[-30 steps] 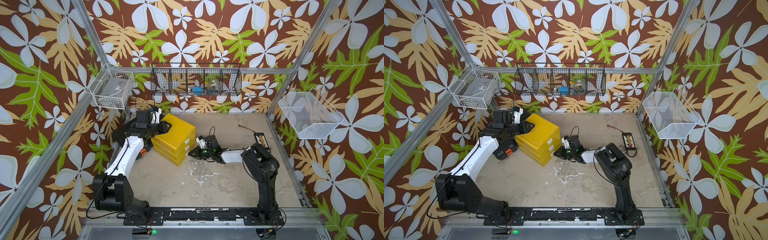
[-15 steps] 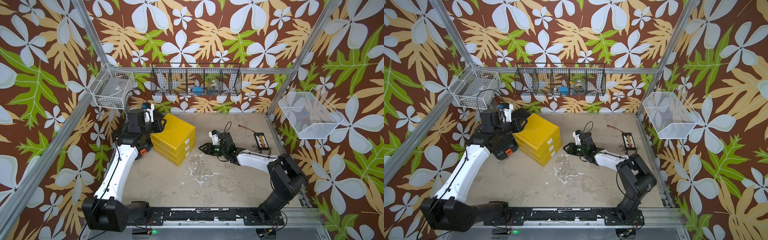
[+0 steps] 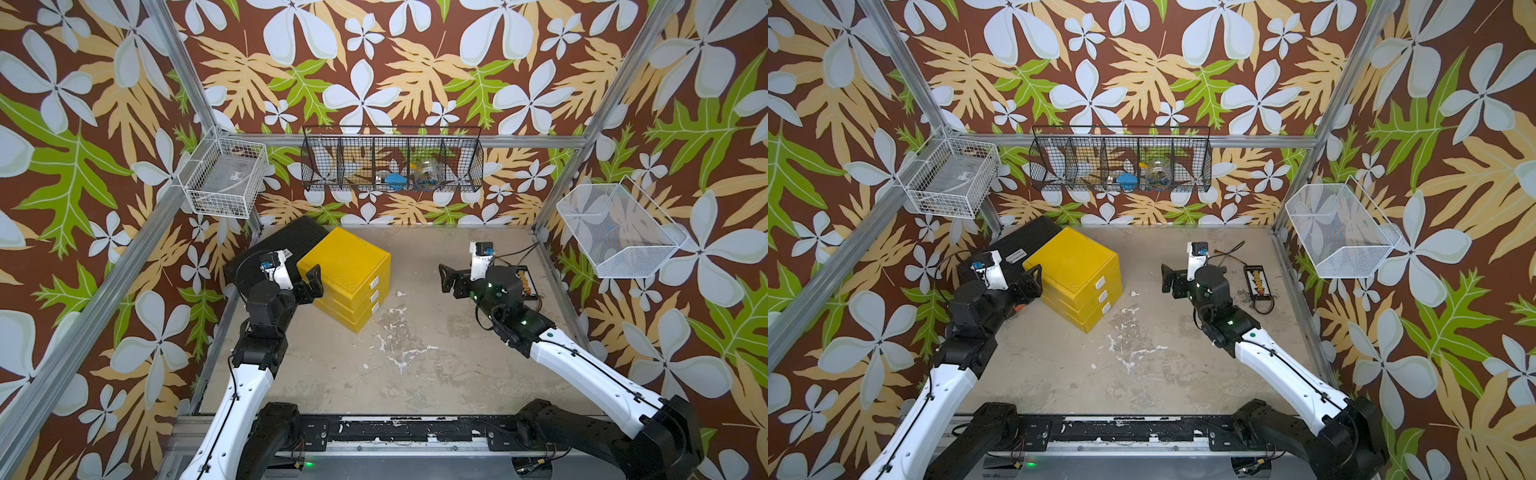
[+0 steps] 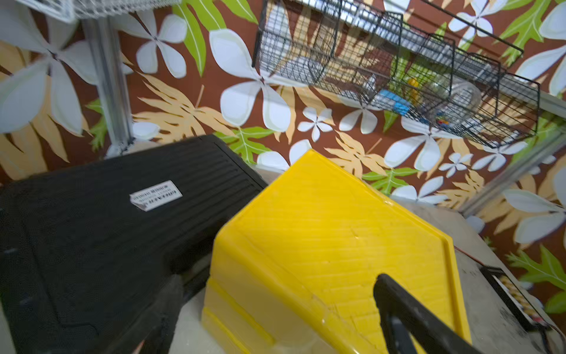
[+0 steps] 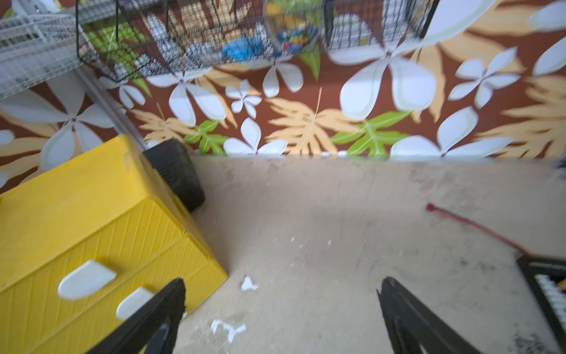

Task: Sort the rolls of trash bags by color and place them into the drawer
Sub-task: Reset both arms

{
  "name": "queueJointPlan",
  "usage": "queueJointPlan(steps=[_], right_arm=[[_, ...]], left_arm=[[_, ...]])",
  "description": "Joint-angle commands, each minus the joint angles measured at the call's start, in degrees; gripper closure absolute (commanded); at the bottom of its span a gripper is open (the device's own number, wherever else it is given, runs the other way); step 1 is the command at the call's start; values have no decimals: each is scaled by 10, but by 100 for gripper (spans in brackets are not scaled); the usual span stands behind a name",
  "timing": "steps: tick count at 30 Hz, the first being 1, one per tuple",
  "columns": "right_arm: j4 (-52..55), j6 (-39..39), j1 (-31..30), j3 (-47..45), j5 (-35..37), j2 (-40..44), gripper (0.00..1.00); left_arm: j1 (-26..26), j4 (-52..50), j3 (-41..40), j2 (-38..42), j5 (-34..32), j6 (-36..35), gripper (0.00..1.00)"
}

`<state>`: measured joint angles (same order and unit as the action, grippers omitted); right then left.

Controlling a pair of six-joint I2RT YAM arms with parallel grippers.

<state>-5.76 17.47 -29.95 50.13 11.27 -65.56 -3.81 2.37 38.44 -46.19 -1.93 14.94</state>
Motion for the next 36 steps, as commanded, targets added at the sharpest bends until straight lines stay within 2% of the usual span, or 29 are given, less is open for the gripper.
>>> queueJointPlan(steps=[1, 3, 4, 6, 7, 9, 13, 15, 20, 23, 25, 26, 28, 30, 32, 33, 34, 36], right_arm=[[57, -60, 1, 62, 67, -40, 0], [54, -57, 2, 85, 85, -58, 0], [33, -67, 7, 82, 68, -61, 0], [-50, -93, 23, 47, 4, -62, 0], [-98, -94, 29, 26, -4, -64, 2], [-132, -88, 42, 12, -9, -66, 2], [-203, -55, 111, -61, -12, -63, 3], [-229, -51, 148, -108, 21, -61, 1], [-324, -137, 203, -236, 102, -68, 0], [-398, -152, 231, -293, 61, -86, 0], [-466, -148, 237, -332, 55, -108, 0], [-513, -143, 241, -349, 62, -124, 0], [-496, -158, 243, -333, 38, -131, 0], [-577, -148, 252, -360, 40, -165, 0], [-674, -156, 259, -400, 16, -193, 0], [-690, -159, 257, -402, 18, -202, 0], [-684, -158, 258, -402, 17, -200, 0], [-651, -154, 258, -396, 15, -188, 0]], left_arm=[[1, 12, 10, -1, -162, 35, 0], [1, 57, -22, 4, -204, 61, 2], [0, 93, -44, 12, -205, 60, 3], [1, 169, -91, 29, -155, 13, 1], [1, 208, -120, 36, -129, -20, 0], [0, 289, -174, 30, -127, -44, 0], [1, 343, -223, -47, -158, -60, 0], [0, 372, -244, -84, -155, -63, 0], [1, 528, -305, -179, -163, -56, 0], [0, 593, -301, -245, -163, -60, 0], [-1, 583, -280, -267, -150, -82, 0], [-1, 622, -290, -283, -150, -90, 0], [-1, 715, -324, -326, -155, -88, 0], [-2, 846, -354, -380, -140, -107, 0], [-2, 747, -333, -343, -140, -94, 0], [-2, 769, -336, -357, -146, -93, 0], [-2, 807, -339, -373, -151, -101, 0], [-2, 731, -315, -354, -152, -90, 0]])
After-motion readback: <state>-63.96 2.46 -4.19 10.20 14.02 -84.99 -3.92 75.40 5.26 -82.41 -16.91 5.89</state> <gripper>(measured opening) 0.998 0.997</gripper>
